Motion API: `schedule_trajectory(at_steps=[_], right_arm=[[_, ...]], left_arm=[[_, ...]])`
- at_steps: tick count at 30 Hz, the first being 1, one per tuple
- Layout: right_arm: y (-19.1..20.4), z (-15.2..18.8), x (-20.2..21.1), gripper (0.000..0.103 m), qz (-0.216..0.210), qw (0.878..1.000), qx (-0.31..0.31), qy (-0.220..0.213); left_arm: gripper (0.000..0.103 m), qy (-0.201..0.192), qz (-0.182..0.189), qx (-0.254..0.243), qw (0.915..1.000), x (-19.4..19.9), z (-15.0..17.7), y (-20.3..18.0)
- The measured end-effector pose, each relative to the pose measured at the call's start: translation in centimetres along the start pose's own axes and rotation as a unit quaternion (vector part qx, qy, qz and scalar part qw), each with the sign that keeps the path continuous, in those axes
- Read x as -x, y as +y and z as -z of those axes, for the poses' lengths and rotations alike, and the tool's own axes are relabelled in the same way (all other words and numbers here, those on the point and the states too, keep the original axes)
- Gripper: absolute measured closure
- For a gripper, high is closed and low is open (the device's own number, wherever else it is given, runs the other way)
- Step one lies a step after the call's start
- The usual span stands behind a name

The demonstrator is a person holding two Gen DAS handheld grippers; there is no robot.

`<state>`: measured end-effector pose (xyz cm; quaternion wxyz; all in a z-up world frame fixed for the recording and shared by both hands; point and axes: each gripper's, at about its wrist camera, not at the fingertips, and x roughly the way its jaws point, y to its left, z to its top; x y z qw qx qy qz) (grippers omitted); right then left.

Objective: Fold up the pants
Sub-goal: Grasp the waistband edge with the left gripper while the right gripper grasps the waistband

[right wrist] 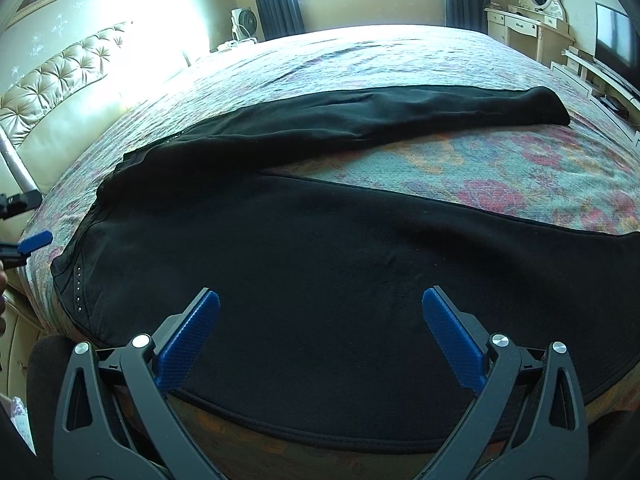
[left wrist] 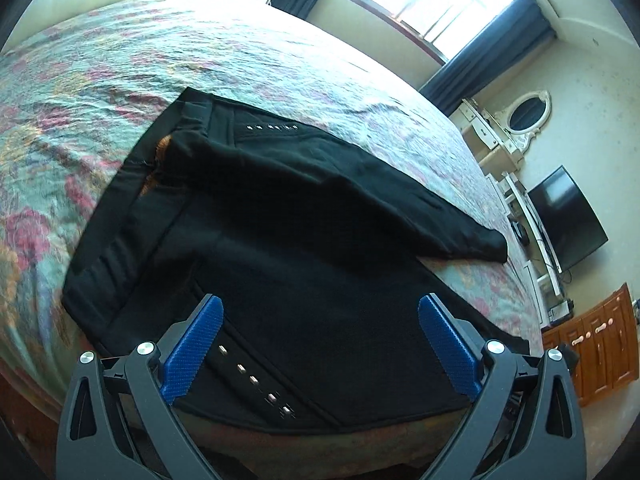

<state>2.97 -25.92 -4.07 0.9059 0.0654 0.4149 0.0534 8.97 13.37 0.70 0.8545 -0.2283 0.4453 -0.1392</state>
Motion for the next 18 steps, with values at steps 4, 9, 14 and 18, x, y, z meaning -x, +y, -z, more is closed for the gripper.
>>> schedule_trajectory(at_steps=[4, 9, 14, 18], right_arm=[[1.6, -1.1, -1.7, 0.002, -0.019, 1.000, 0.011, 0.016], [2.9, -2.6, -2.4, 0.002, -0.055, 0.998, 0.010, 0.021], [3.3, -4.0, -3.1, 0.002, -0.071, 0.997, 0.011, 0.027], [2.8, -4.5, -4.2, 0.002, -0.076, 0.996, -0.002, 0.038]], left_arm=[[0.006, 0.002, -0.042, 0.005, 0.9991, -1.3, -6.2, 4.3], [0.006, 0.022, -0.071, -0.007, 0.9972, -5.0, -12.6, 10.5], [0.006, 0.042, -0.048, 0.043, 0.9970, -8.9, -16.9, 16.4], [0.006, 0.041, 0.037, 0.095, 0.9939, -10.9, -18.4, 18.0]])
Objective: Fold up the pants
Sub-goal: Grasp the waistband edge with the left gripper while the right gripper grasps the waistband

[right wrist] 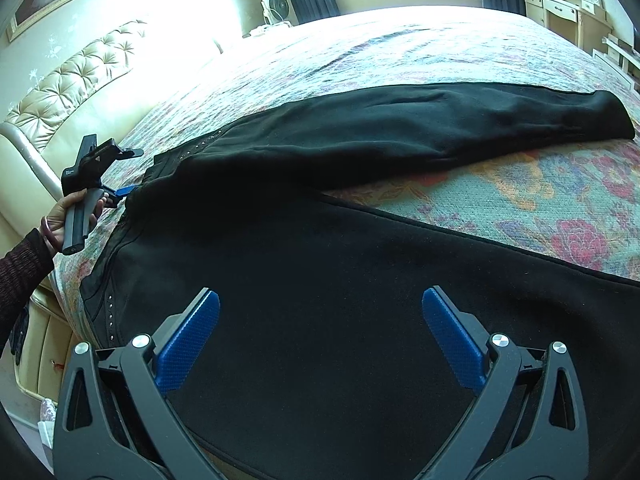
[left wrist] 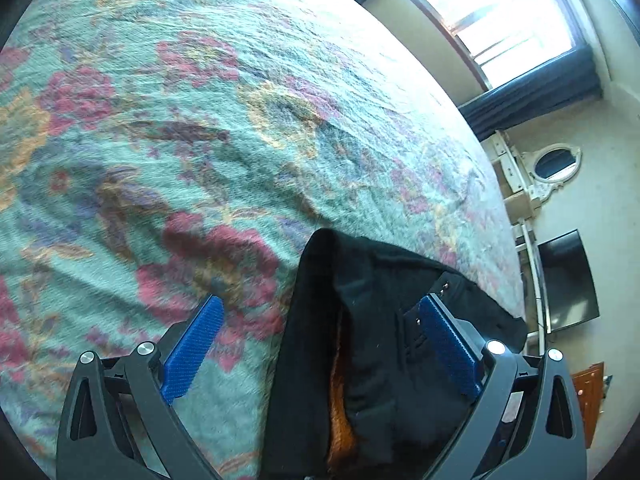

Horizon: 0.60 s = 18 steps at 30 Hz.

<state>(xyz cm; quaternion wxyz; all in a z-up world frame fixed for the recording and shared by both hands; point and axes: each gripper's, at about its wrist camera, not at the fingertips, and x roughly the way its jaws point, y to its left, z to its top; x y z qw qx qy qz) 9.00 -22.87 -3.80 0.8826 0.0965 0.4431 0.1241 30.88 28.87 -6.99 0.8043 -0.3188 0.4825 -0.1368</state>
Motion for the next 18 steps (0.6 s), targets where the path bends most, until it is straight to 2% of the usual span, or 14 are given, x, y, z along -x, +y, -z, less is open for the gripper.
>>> schedule_trajectory(at_steps=[2, 5, 6, 9, 12, 14, 16, 18], right_arm=[[-0.4, -0.2, -0.6, 0.002, -0.002, 1.000, -0.009, 0.005], [-1.0, -0.4, -1.4, 0.002, -0.010, 1.000, -0.023, 0.016], [-1.3, -0.4, -1.7, 0.002, -0.015, 0.999, -0.028, 0.020], [-1.8, -0.9, -2.2, 0.002, -0.036, 0.998, -0.038, 0.030], [-2.1, -2.6, -2.0, 0.002, -0.067, 0.997, -0.029, 0.031], [-2.5, -4.7, -1.7, 0.002, -0.096, 0.995, -0.008, 0.018], [-3.2, -7.6, -1.9, 0.002, -0.127, 0.992, 0.015, 0.007], [-4.0, -11.1, -2.6, 0.002, -0.133, 0.990, 0.056, -0.001]], left_arm=[[0.006, 0.006, 0.021, -0.017, 0.9996, -0.5, -0.7, -0.5], [0.006, 0.033, 0.100, -0.031, 0.9939, -1.2, -0.8, -1.8], [0.006, 0.040, 0.107, -0.045, 0.9925, -1.4, -0.6, -2.4], [0.006, 0.058, 0.079, -0.058, 0.9935, -2.6, -0.4, -2.4], [0.006, 0.053, 0.100, -0.017, 0.9934, -2.5, -0.9, -1.4], [0.006, 0.059, 0.096, -0.001, 0.9936, -2.8, -1.3, -1.2], [0.006, 0.067, 0.078, -0.006, 0.9947, -3.0, -1.5, -1.8], [0.006, 0.065, 0.067, -0.014, 0.9955, -3.4, -1.5, -2.4]])
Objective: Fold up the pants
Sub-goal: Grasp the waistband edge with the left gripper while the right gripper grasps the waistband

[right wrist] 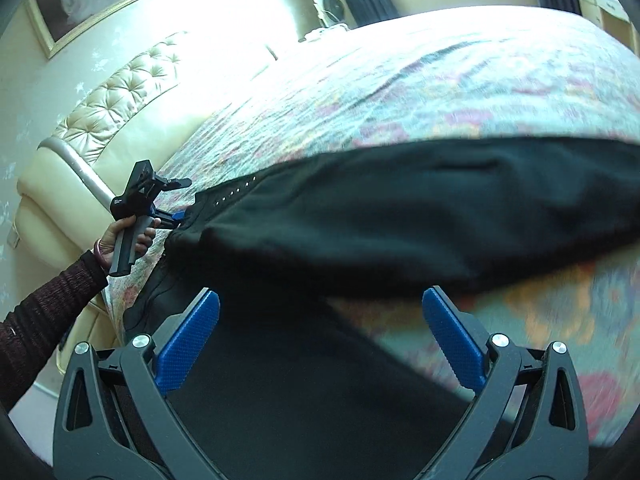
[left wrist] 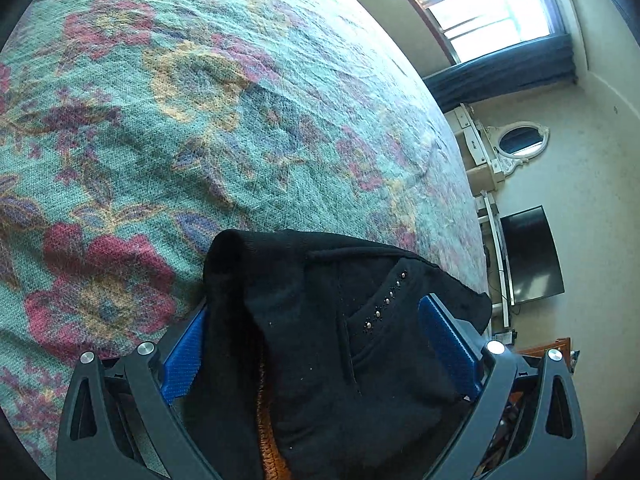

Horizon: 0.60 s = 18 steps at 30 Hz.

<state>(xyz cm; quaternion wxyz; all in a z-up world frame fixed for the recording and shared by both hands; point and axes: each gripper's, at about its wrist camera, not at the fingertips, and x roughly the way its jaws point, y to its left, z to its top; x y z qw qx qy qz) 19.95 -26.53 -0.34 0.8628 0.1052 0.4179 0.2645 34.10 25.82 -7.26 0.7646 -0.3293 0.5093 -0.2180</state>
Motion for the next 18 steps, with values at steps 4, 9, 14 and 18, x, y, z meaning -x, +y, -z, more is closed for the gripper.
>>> schedule_trajectory(at_steps=[4, 9, 14, 18], right_arm=[[-2.5, -6.5, -3.6, 0.002, 0.043, 0.992, 0.109, 0.041], [-5.3, -11.5, -10.4, 0.008, 0.103, 0.965, 0.203, 0.132], [-6.9, -12.7, -15.8, 0.012, 0.123, 0.939, 0.251, 0.201], [-6.8, -12.5, -17.4, 0.063, 0.096, 0.937, 0.235, 0.240]], left_arm=[[0.074, 0.002, -0.090, -0.055, 0.9944, -1.5, 0.2, -1.1], [0.083, 0.003, -0.092, -0.038, 0.9950, -1.3, -0.3, 0.7], [0.082, 0.005, -0.080, -0.022, 0.9966, -1.2, -0.5, 1.2], [0.084, 0.005, -0.086, -0.030, 0.9958, -1.1, -0.5, 0.9]])
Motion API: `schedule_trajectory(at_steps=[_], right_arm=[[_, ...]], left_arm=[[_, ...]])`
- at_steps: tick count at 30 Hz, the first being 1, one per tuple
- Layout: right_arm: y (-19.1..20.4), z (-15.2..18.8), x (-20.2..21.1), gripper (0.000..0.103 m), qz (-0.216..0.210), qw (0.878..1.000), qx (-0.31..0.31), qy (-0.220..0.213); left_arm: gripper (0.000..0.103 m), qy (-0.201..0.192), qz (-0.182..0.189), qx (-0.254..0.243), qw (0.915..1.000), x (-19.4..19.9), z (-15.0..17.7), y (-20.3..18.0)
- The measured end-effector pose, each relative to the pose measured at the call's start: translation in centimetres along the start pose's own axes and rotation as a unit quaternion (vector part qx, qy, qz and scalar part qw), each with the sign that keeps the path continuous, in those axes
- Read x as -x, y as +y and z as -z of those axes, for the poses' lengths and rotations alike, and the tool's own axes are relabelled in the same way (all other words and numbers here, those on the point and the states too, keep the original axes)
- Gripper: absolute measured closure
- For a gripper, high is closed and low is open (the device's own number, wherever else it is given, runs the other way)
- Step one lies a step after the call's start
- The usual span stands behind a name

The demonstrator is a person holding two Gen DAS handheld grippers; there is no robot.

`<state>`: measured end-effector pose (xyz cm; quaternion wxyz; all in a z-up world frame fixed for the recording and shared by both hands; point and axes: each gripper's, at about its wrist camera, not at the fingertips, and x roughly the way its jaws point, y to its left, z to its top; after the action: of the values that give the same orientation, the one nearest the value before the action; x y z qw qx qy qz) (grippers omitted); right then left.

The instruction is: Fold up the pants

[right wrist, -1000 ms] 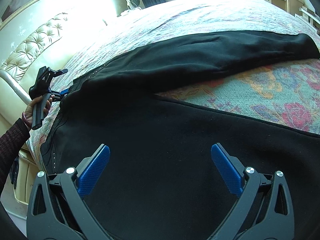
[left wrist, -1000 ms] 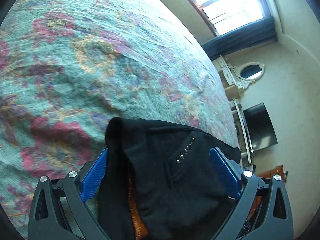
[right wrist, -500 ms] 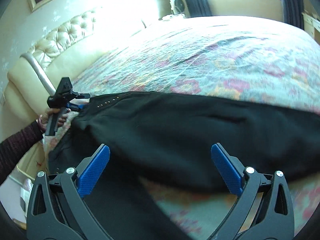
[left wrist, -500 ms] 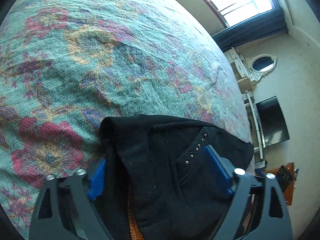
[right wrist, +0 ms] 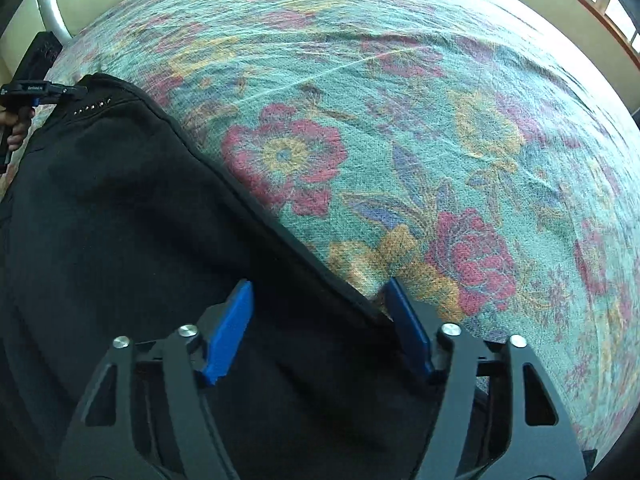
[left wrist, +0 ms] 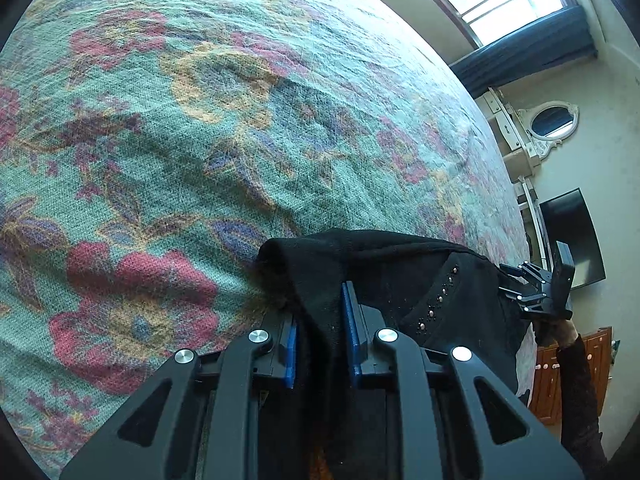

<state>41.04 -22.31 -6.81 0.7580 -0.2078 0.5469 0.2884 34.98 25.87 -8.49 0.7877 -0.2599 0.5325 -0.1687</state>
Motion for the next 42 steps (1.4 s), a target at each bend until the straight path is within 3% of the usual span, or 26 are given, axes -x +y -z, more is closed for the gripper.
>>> schedule_trajectory(at_steps=[1, 3, 5, 7, 10, 15, 18, 20, 21, 22, 25, 27, 28, 29, 31, 34, 37, 40, 42], right_arm=[[0.3, 0.1, 0.3, 0.073, -0.008, 1.000, -0.002, -0.002], [1.1, 0.6, 1.1, 0.090, 0.019, 1.000, 0.002, -0.008], [2.4, 1.2, 2.6, 0.094, 0.044, 0.999, 0.009, -0.030], [3.3, 2.1, 5.0, 0.094, 0.065, 0.995, -0.001, -0.071], [6.1, 4.5, 9.1, 0.094, 0.112, 0.986, 0.012, -0.125], [13.3, 12.1, 15.1, 0.094, 0.187, 0.961, 0.041, -0.197], [18.3, 17.9, 16.7, 0.094, 0.212, 0.953, 0.056, -0.211], [21.6, 21.5, 15.9, 0.094, 0.221, 0.952, 0.073, -0.196], [23.1, 23.2, 14.9, 0.092, 0.221, 0.955, 0.086, -0.179], [24.2, 24.5, 13.7, 0.090, 0.212, 0.960, 0.088, -0.162], [25.6, 27.1, 11.4, 0.071, 0.160, 0.976, 0.061, -0.137], [25.0, 27.5, 12.3, 0.044, 0.100, 0.982, -0.007, -0.159], [24.1, 27.6, 13.2, 0.037, 0.055, 0.981, -0.058, -0.177], [23.0, 27.8, 14.0, 0.029, 0.019, 0.974, -0.110, -0.195], [20.3, 28.5, 14.8, 0.028, -0.054, 0.947, -0.225, -0.223], [17.0, 30.2, 14.1, 0.027, -0.131, 0.886, -0.373, -0.242], [15.6, 31.4, 12.6, 0.027, -0.175, 0.835, -0.461, -0.243], [15.5, 31.2, 12.3, 0.027, -0.177, 0.819, -0.485, -0.250], [15.6, 30.5, 12.2, 0.023, -0.179, 0.818, -0.487, -0.249]], left_arm=[[0.085, -0.003, -0.005, -0.004, 1.0000, -0.1, 0.0, -0.3], [0.092, -0.011, -0.013, -0.009, 0.9998, -0.1, 0.1, -0.8], [0.094, -0.025, -0.008, -0.006, 0.9996, 0.2, 0.4, -1.2], [0.094, -0.050, 0.007, -0.012, 0.9986, 1.0, 0.9, -1.9], [0.094, -0.086, 0.065, -0.026, 0.9939, 3.4, 1.7, -3.0], [0.094, -0.134, 0.140, -0.079, 0.9778, 8.6, 5.9, -5.6], [0.094, -0.150, 0.171, -0.093, 0.9694, 11.4, 10.3, -5.6], [0.092, -0.148, 0.184, -0.085, 0.9679, 12.5, 13.6, -4.7], [0.085, -0.139, 0.189, -0.077, 0.9691, 12.6, 15.2, -4.1], [0.071, -0.126, 0.188, -0.064, 0.9719, 12.6, 16.8, -3.1], [0.064, -0.087, 0.156, -0.019, 0.9837, 12.3, 21.0, -0.3], [0.057, -0.083, 0.137, 0.028, 0.9868, 12.6, 23.4, 1.4], [0.053, -0.091, 0.142, 0.058, 0.9841, 13.1, 24.5, 2.2], [0.053, -0.107, 0.157, 0.086, 0.9780, 13.8, 25.4, 2.8], [0.045, -0.136, 0.177, 0.129, 0.9662, 14.8, 27.0, 3.1], [0.041, -0.168, 0.192, 0.143, 0.9563, 15.6, 28.2, 1.6], [0.033, -0.174, 0.191, 0.156, 0.9534, 14.6, 27.9, -0.1], [0.033, -0.174, 0.173, 0.178, 0.9529, 13.0, 27.3, -1.1], [0.033, -0.172, 0.149, 0.204, 0.9523, 11.5, 27.0, -1.2]])
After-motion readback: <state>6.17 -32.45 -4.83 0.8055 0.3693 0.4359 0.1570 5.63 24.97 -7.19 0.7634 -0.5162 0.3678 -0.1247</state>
